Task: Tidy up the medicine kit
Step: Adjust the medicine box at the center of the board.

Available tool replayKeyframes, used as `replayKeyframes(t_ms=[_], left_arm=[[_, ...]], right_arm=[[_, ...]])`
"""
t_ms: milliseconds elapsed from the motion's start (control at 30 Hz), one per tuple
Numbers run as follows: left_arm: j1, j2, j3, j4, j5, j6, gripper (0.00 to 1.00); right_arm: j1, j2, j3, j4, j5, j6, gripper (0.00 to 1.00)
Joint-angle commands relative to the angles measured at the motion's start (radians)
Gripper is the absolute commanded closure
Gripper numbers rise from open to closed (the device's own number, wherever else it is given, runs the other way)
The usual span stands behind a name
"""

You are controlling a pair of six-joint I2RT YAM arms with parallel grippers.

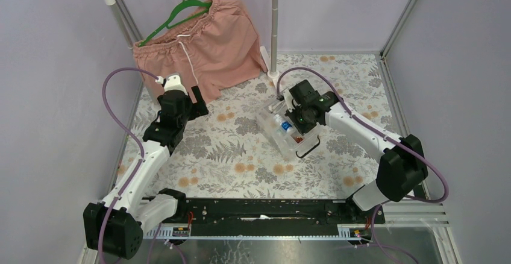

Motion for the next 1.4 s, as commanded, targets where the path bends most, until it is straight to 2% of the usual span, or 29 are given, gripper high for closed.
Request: replayKeyframes(t_ms=[0, 300, 433, 700, 800, 1100, 1367], left_arm=[[0.008, -0.002, 0.003, 0.048, 0.005, 0.013, 0.04], [0.008, -0.016, 0.001, 0.045, 0.003, 0.021, 0.04], [0.008, -0.023, 0.015, 0.035, -0.006, 0.035, 0.04], [0.009, -0.025, 0.028, 0.027, -0.005, 0.033, 0.04], [0.008, -0.021, 0.032, 0.029, -0.003, 0.03, 0.04], [0.009, -0.019, 0.035, 0.029, -0.002, 0.027, 0.04], [0.009, -0.021, 0.036, 0.027, 0.007, 0.022, 0.04]], right_arm=[[0.108, 0.116, -0.032, 0.015, -0.102, -0.019, 0.98], [0.245, 0.172, 0.044, 0.055, -0.163, -0.019, 0.97], [0.271, 0.202, 0.083, 0.047, -0.172, -0.029, 0.93], [0.271, 0.154, 0.124, 0.035, -0.102, -0.02, 0.82], [0.272, 0.138, 0.15, 0.018, -0.085, -0.019, 0.75], [0.271, 0.099, 0.212, -0.035, -0.029, -0.019, 0.66], [0.268, -0.017, 0.19, 0.083, -0.045, 0.065, 0.59]])
